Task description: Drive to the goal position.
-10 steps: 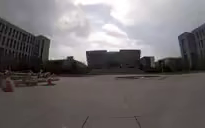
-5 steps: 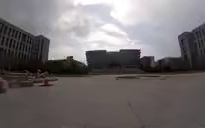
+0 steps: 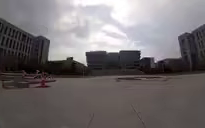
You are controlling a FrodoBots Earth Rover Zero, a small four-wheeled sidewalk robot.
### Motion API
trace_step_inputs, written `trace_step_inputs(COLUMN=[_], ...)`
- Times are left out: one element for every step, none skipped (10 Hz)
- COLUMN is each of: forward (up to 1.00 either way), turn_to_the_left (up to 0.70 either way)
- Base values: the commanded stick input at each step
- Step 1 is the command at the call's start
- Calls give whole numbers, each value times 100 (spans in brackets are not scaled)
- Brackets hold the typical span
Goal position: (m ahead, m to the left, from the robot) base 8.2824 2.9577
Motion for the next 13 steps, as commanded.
trace_step_inputs(forward=[70,70,70,70,70,70,70,70,70,70,70,70,70], turn_to_the_left=[0,0,0,0,0,0,0,0,0,0,0,0,0])
